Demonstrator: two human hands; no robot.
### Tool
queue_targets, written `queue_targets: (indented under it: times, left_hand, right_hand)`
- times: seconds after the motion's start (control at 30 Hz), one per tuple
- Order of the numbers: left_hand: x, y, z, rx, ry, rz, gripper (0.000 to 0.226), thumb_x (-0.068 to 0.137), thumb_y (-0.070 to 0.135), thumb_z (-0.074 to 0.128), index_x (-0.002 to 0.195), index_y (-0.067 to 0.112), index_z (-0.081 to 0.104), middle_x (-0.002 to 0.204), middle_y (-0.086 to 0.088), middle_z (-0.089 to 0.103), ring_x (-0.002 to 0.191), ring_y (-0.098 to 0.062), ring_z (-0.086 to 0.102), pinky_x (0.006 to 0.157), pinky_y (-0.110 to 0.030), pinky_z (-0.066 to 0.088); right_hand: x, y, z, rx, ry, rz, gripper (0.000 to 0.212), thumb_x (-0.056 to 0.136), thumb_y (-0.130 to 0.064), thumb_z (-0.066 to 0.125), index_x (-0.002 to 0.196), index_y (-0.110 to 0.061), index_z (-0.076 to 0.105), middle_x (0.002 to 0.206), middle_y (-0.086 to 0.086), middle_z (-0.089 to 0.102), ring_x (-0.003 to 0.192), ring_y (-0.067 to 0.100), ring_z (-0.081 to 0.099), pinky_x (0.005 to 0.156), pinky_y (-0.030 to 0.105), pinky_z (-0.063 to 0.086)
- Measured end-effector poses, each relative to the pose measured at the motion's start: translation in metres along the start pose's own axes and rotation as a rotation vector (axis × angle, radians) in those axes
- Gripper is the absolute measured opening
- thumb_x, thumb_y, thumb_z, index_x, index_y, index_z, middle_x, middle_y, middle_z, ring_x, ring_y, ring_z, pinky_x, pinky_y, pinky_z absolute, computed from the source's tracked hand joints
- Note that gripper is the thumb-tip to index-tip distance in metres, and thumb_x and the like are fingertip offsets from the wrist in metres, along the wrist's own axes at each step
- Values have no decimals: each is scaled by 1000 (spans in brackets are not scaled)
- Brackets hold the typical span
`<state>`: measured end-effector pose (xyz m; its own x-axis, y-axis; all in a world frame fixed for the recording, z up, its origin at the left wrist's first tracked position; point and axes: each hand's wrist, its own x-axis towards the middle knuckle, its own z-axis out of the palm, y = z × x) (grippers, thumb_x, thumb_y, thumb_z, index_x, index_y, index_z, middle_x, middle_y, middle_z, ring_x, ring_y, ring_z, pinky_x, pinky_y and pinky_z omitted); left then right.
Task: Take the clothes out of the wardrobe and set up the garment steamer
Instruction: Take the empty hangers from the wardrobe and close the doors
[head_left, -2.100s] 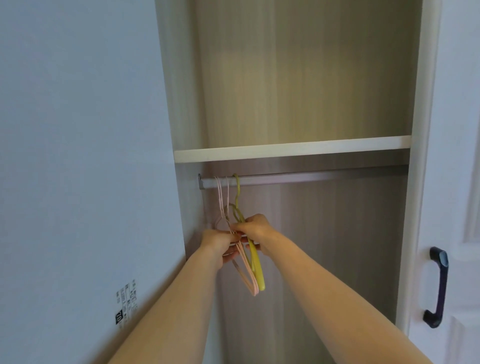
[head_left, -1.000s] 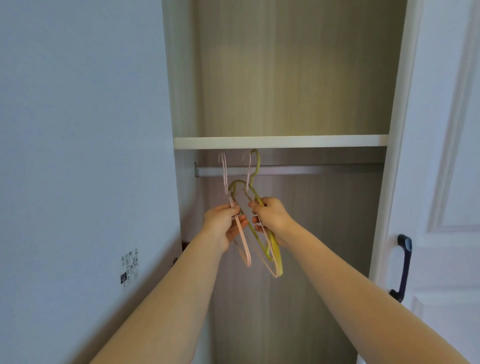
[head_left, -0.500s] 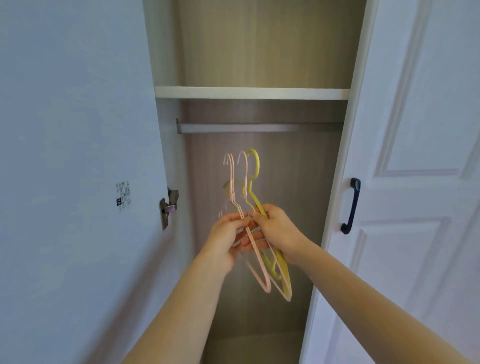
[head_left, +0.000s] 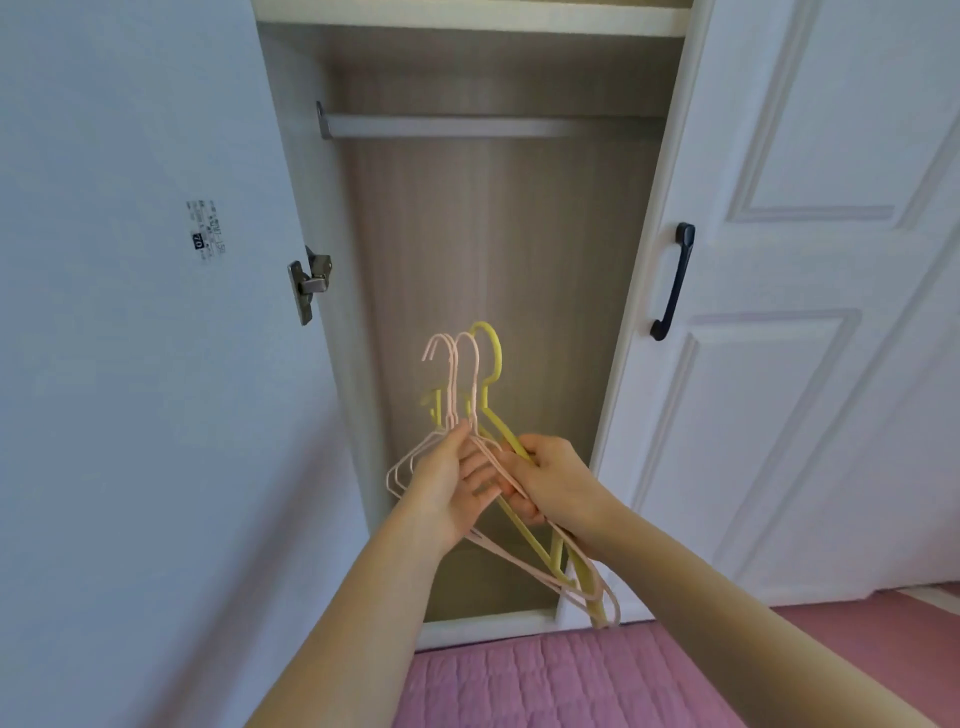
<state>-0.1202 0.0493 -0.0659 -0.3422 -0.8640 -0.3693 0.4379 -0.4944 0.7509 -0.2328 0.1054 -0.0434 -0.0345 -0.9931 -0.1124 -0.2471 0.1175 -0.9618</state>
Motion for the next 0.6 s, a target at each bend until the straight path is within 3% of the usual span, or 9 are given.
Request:
queue_targets:
  times: [0.1,0.2,0.4,0.6]
  left_hand:
    - [-8,-9,-7,-17,30,-25,18,97,28,52,88,13,55,61,-2,60,64,-17,61,68,-31,47]
    - [-16,-19,-15,30,69,-31,13,98,23,52,100,10,53,70,-6,60,66,-18,64,62,-31,51]
    - [-42,-27,-18,18,16,-34,14,100,14,46,101,2,54,76,-15,58,56,-22,69,52,-31,56]
    - [-59,-34,-31,181,11,33,14,101,13,43,95,6,53,74,-11,53,67,-20,58,68,-36,52]
  right_hand:
    - [-19,12,5,24,-43,1,25,98,-21,49,78,-7,56,57,1,49,40,9,43,40,18,37]
    - [-34,23,8,10,-62,9,24,98,-16,47,77,-8,55,57,1,48,41,10,41,39,19,35]
    - [-55,30,15,-9,-105,58,21,97,-8,43,78,-7,52,52,-5,49,40,10,41,40,20,36]
    - [-69,20,26,-128,-209,149,18,95,-19,51,85,-5,58,67,6,55,50,13,51,51,24,47]
